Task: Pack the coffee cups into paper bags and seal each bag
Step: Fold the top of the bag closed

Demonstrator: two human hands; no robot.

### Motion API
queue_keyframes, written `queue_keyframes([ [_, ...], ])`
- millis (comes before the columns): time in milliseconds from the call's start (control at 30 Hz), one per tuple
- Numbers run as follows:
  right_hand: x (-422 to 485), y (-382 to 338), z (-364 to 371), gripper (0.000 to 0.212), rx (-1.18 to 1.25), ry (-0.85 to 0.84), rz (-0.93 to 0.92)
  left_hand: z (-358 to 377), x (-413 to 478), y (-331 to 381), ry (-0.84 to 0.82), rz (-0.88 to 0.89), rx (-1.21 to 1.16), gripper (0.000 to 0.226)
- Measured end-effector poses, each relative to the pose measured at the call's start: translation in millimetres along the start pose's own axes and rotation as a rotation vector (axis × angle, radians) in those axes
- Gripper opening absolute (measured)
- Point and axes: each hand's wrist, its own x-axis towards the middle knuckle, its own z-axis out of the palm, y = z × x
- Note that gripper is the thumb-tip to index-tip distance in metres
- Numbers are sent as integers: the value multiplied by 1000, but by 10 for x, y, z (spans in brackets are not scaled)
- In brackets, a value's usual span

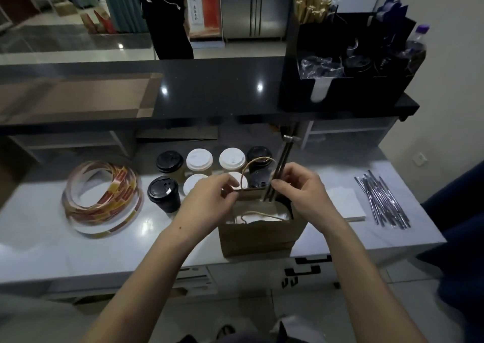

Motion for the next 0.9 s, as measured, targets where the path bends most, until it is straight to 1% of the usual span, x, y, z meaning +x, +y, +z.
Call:
queue_keyframes([
  [133,23,64,60,9,-86,-86,4,143,-1,-192,-27,-20,127,29],
  [233,90,121,83,12,-217,-164,42,261,-38,-274,-47,-21,179,49],
  [300,143,172,101,18,-312,-188,65,314,-62,-314,-53,-37,153,63],
  [400,210,239,88,25,-435,-225,64,344,-59,-344,-66,-79,83,78],
  [500,229,276,61,18,-606,-253,35,348,-47,-337,-73,-112,0,101],
  [567,236,280,40,14,-740,-274,17,353,-28,-342,-82,-114,-13,113],
  [700,278,269,27,21,-955,-335,9,365,-12,-339,-77,-102,-21,121],
  [833,289,276,67,26,-1081,-417,-8,372,-20,-328,-60,-82,-28,121],
  [900,291,292,72,29,-1110,-410,-33,373,-14,-324,-58,-79,-26,120],
])
